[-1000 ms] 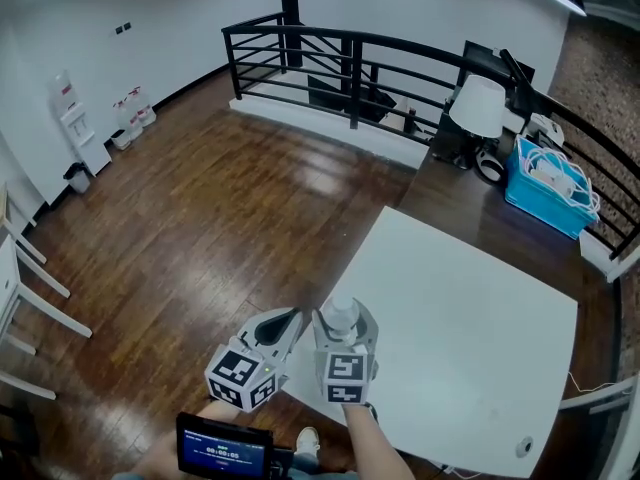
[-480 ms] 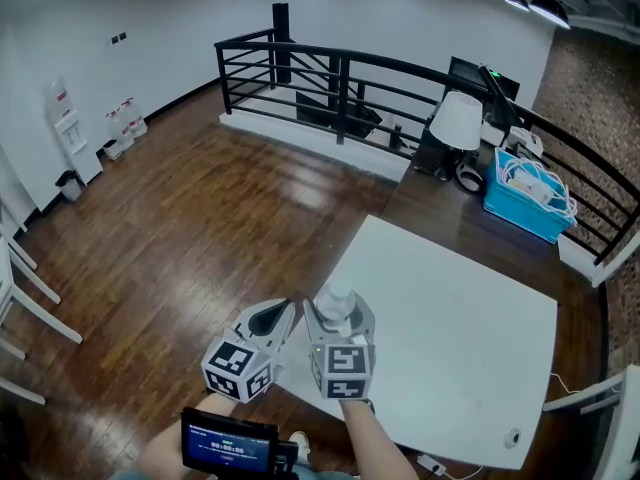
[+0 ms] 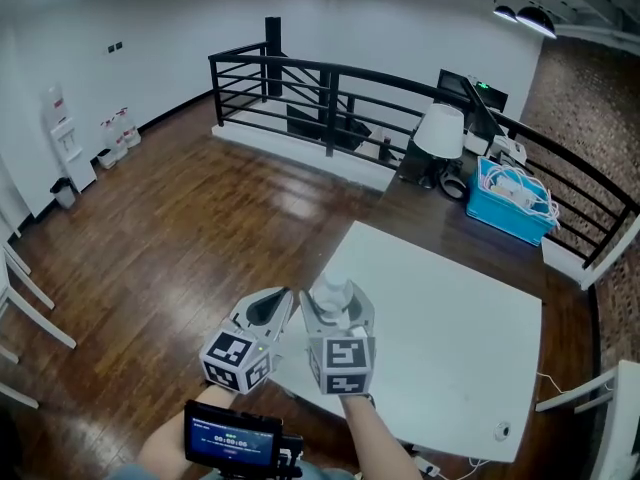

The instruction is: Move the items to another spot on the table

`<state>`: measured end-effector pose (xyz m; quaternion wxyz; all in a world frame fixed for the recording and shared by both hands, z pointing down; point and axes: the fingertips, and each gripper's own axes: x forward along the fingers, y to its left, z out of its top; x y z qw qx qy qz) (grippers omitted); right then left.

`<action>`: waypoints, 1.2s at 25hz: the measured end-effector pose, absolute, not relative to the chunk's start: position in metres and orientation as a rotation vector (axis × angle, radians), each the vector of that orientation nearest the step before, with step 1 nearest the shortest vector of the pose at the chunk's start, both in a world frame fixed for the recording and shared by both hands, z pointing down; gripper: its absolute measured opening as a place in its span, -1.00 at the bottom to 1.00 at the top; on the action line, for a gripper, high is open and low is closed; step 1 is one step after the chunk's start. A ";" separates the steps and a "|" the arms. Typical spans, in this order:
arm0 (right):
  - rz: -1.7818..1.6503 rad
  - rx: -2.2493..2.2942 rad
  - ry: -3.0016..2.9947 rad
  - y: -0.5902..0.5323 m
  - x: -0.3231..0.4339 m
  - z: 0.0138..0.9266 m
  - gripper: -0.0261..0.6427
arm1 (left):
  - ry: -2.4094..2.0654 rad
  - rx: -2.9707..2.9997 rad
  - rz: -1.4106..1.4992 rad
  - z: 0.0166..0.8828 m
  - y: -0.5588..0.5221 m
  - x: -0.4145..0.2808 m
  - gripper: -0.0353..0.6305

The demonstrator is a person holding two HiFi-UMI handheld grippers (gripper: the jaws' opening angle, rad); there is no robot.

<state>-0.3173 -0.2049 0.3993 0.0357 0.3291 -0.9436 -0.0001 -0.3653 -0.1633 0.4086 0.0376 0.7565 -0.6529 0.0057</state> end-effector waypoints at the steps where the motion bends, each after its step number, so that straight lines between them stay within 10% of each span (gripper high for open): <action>1: -0.006 1.015 -2.900 -0.204 -0.315 0.398 -0.06 | -2.003 2.326 0.021 0.407 -0.163 -0.363 -0.88; 30: -0.052 1.309 -2.792 -0.221 -0.133 0.375 -0.05 | -1.758 2.526 0.001 0.391 -0.199 -0.188 -0.88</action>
